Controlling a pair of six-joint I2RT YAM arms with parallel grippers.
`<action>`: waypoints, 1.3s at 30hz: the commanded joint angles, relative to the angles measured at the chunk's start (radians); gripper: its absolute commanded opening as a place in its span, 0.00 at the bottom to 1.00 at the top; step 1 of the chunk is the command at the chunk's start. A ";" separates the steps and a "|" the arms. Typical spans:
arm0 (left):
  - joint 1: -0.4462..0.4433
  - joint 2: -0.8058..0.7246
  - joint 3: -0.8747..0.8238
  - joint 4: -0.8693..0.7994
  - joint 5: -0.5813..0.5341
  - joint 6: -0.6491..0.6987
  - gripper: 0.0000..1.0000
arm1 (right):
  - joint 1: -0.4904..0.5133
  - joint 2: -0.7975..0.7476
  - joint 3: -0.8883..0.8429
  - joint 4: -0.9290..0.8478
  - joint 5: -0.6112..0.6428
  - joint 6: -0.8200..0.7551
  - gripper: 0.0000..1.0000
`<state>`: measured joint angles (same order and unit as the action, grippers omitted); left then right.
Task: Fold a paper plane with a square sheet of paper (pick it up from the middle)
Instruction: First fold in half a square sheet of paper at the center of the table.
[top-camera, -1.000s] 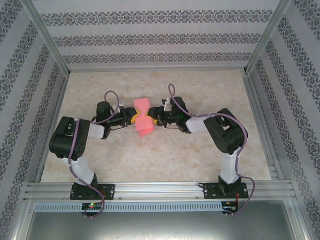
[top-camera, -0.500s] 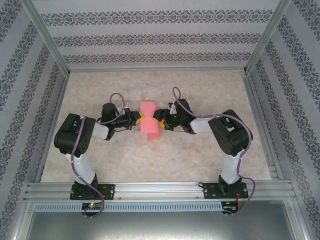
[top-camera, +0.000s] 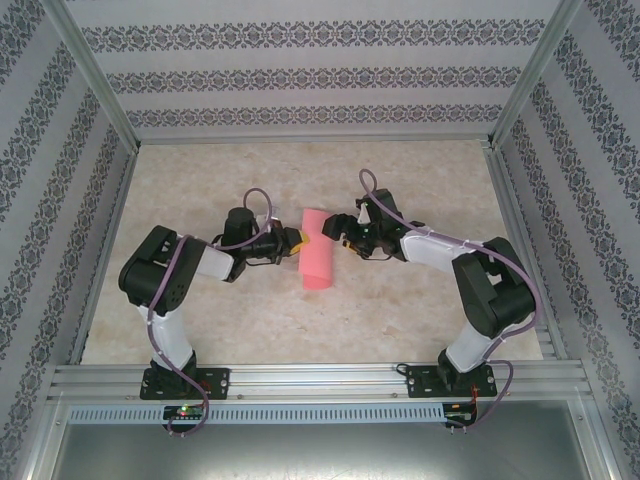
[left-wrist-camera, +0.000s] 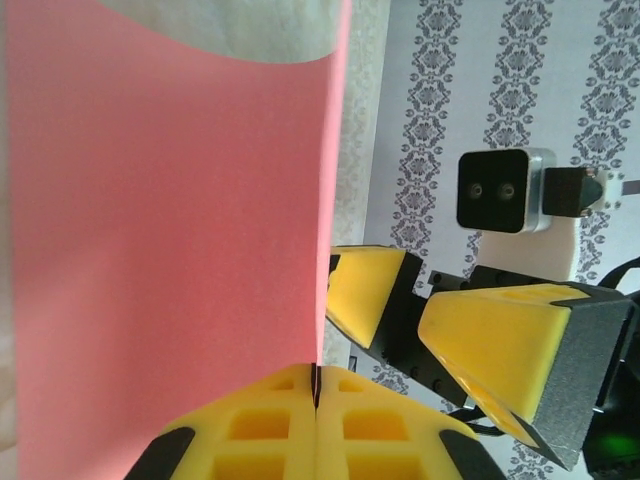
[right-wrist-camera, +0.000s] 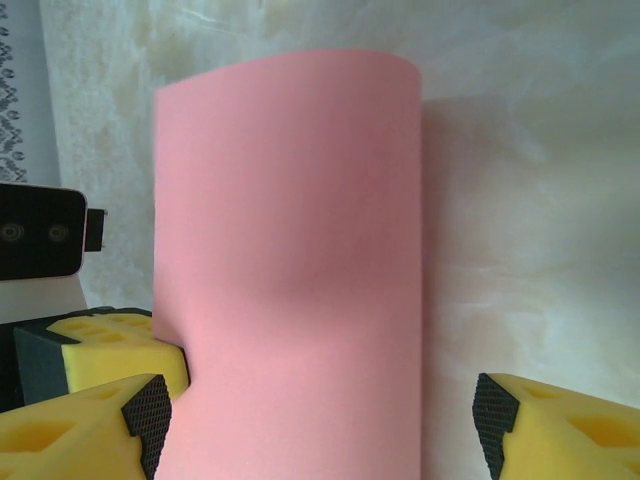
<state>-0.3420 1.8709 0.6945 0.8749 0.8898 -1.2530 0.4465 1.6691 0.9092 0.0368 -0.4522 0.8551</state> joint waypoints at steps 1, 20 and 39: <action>-0.029 0.026 0.026 -0.021 -0.024 0.048 0.00 | -0.012 -0.027 -0.007 -0.083 0.016 -0.071 0.80; -0.054 0.053 0.090 -0.318 -0.080 0.172 0.03 | 0.029 0.142 0.070 -0.142 -0.066 -0.054 0.62; 0.040 -0.244 0.156 -0.810 -0.237 0.357 0.61 | 0.059 0.281 0.143 -0.362 0.103 -0.120 0.47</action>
<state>-0.3397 1.6810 0.8276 0.2256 0.7124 -0.9756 0.4828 1.8732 1.0672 -0.2596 -0.4496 0.7586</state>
